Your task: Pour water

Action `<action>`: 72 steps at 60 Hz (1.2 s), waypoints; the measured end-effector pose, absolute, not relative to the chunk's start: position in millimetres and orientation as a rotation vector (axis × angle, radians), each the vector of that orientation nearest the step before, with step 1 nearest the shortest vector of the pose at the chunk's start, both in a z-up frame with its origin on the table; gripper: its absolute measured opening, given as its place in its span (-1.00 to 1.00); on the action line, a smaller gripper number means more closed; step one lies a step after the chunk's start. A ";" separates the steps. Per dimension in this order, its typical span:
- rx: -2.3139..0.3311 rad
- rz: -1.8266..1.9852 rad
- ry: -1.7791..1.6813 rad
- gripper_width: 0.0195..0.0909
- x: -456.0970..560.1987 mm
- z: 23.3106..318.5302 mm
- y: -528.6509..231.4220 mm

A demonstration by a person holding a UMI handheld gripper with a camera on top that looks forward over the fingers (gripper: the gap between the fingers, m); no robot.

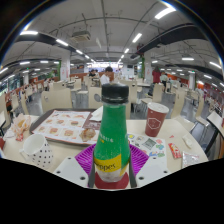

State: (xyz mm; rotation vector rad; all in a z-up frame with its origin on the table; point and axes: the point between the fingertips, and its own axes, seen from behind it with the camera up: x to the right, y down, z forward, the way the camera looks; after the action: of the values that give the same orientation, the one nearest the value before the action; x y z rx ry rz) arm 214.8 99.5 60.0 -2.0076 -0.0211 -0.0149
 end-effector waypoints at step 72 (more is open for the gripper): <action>-2.216 -0.111 0.084 0.84 -55.8 204.5 -157.1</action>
State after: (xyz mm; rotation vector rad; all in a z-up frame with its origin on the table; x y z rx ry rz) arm -55.8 -157.1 204.5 -2.2163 0.0842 -0.1109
